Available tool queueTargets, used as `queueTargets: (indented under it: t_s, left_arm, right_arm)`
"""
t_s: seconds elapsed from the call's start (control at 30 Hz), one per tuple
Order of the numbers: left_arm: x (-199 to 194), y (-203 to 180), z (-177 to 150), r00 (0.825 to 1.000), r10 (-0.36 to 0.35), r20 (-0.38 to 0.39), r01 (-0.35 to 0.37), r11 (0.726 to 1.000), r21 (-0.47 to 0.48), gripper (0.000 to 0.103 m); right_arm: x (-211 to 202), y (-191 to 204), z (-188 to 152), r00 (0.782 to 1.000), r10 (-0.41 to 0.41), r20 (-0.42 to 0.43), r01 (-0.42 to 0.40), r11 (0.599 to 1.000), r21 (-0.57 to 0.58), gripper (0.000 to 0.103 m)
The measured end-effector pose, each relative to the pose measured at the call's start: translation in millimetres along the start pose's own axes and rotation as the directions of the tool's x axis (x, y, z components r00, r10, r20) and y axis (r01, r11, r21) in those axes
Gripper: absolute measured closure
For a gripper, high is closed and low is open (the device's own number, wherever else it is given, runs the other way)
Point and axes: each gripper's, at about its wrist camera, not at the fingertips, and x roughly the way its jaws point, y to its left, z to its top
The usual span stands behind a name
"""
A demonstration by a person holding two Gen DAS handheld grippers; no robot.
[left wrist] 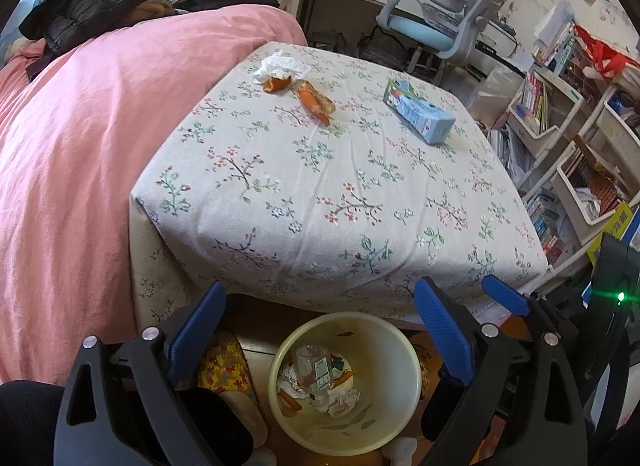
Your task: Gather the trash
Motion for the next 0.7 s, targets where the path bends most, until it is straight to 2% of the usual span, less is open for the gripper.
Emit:
queueTargets:
  t_s: [0.17, 0.27, 0.43, 0.6, 0.7]
  left_arm:
    - [-12.3, 5.9, 7.0, 0.997, 0.035, 0.067, -0.034, 0.999, -0.016, 0.012]
    - [-15.0, 10.9, 17.4, 0.995, 0.047, 0.087, -0.045, 0.999, -0.025, 0.011]
    - [-6.8, 28.9, 57.5, 0.99, 0.091, 0.11, -0.087, 0.995, -0.043, 0.01]
    - [10.8, 57.1, 97.6, 0.986, 0.119, 0.113, -0.102, 0.984, -0.145, 0.01]
    - [22.4, 63.9, 114.3, 0.988, 0.112, 0.11, -0.09, 0.978, -0.186, 0.01]
  right_arm:
    - [-4.1, 5.3, 4.6, 1.0, 0.016, 0.02, -0.015, 1.0, -0.011, 0.023]
    - [-6.3, 11.2, 14.7, 0.998, 0.053, 0.025, -0.053, 0.998, -0.018, 0.023]
    - [-1.2, 29.8, 50.5, 0.995, 0.098, 0.035, -0.094, 0.991, -0.095, 0.022]
    - [24.5, 48.4, 91.6, 0.993, 0.118, 0.01, -0.114, 0.974, -0.195, 0.022]
    - [45.3, 54.3, 114.2, 0.992, 0.122, -0.01, -0.122, 0.966, -0.227, 0.022]
